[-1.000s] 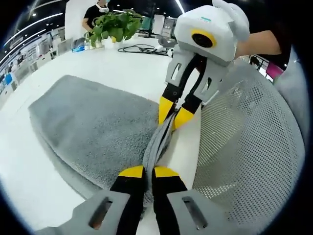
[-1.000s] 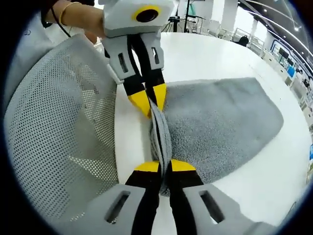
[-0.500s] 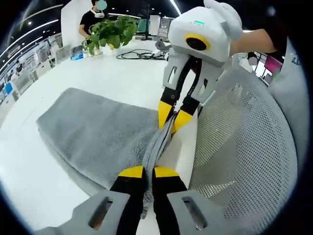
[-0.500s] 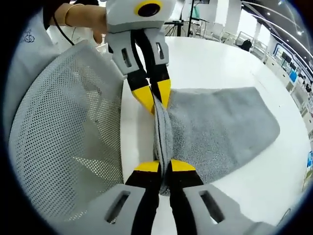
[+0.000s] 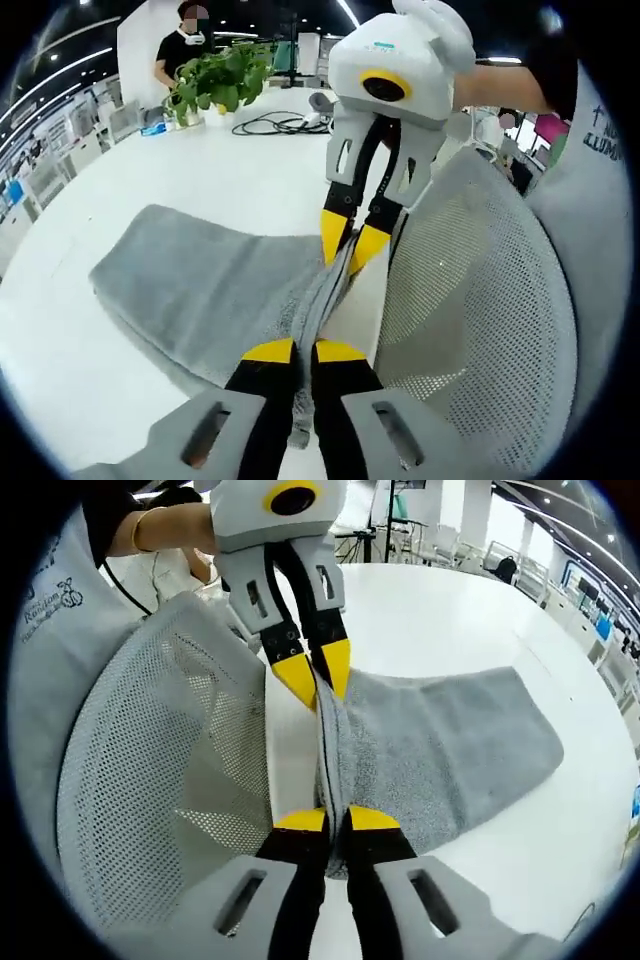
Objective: Fold the towel on the table until its edges align and the towel forms a compact rectangular stack.
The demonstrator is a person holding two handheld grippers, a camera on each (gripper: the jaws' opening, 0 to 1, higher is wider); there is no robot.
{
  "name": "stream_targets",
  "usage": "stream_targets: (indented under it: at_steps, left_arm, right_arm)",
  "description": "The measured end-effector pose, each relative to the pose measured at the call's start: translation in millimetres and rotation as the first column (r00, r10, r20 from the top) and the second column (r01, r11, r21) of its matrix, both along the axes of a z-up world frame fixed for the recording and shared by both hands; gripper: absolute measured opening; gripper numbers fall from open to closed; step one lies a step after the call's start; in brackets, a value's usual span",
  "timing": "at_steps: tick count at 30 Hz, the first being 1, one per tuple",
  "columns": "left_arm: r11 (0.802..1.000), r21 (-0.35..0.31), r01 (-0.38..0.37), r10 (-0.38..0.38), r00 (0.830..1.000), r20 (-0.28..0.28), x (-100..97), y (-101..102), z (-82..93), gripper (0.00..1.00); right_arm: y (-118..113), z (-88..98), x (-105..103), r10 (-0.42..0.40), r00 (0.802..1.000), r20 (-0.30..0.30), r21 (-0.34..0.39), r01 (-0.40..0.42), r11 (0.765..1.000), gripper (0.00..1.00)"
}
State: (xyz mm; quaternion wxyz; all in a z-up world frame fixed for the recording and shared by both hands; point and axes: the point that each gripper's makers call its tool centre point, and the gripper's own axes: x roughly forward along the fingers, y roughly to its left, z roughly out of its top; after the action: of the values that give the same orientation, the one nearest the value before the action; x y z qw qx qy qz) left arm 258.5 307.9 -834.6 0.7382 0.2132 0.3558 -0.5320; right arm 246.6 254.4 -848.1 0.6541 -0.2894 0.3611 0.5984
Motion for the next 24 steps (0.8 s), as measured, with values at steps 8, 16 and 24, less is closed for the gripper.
stream_targets:
  at_steps: [8,16,24]
  left_arm:
    - [1.0,-0.014,0.027,-0.028,0.999,-0.042,-14.9,-1.3,20.1,0.05]
    - [0.995,0.01,0.098,-0.097,0.993,-0.074,-35.1,-4.6,31.5,0.05]
    - [0.992,0.003,0.125,-0.125,0.989,-0.082,-47.2,-8.5,49.3,0.05]
  right_arm:
    - [-1.3,20.7,-17.3,0.002,0.999,-0.047,0.012,-0.002,1.0,0.04]
    - [-3.9,34.6,-38.2,0.016,0.996,-0.084,0.016,-0.014,1.0,0.04]
    - [-8.4,56.9,-44.5,0.012,0.996,-0.088,0.018,-0.01,1.0,0.04]
